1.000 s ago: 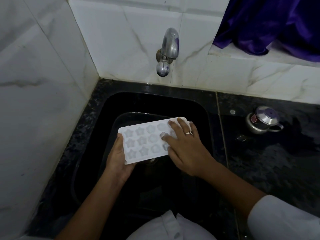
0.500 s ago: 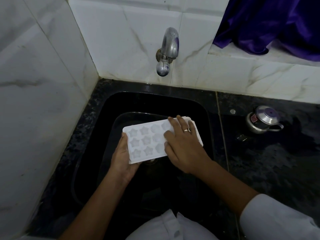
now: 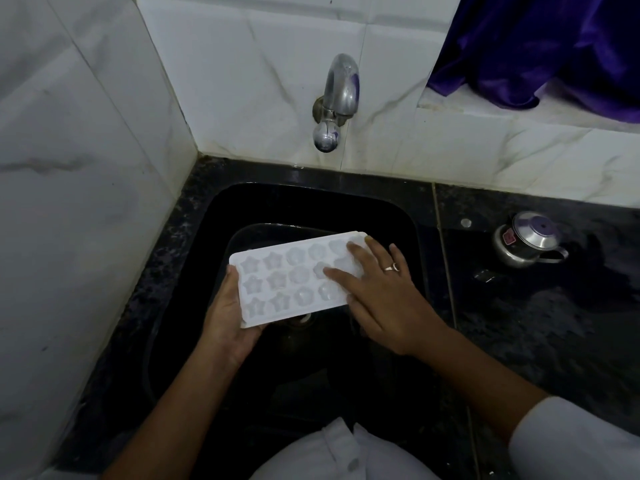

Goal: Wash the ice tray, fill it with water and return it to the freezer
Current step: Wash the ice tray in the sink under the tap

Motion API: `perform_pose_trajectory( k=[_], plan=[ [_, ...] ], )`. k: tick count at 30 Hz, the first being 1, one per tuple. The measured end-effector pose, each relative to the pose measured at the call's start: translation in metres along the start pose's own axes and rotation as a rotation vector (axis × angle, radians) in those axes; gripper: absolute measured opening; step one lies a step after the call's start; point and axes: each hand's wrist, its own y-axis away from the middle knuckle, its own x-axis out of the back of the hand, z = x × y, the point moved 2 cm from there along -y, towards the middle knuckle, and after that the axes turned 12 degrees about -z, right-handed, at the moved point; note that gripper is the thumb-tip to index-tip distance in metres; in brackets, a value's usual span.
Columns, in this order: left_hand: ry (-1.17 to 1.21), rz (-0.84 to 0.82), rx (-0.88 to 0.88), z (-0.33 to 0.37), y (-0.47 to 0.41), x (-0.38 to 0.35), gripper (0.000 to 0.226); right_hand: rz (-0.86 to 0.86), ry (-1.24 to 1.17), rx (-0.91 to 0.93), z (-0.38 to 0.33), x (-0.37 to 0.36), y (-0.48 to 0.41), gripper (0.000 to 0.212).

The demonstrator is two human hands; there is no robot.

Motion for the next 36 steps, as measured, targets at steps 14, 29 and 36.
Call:
perform_pose_trajectory(
  k=[14,29,36],
  plan=[
    [-0.025,-0.001,-0.005,-0.006,0.000,-0.008,0.059,0.045,-0.081,-0.091,0.002,0.004,-0.008,0.049],
    [-0.068,0.016,0.006,-0.009,0.005,-0.006,0.061,0.020,-0.043,-0.098,0.000,0.002,-0.011,0.047],
    [-0.003,0.002,0.010,-0.006,0.003,-0.005,0.060,0.035,-0.062,-0.106,0.004,-0.001,-0.008,0.046]
  ],
)
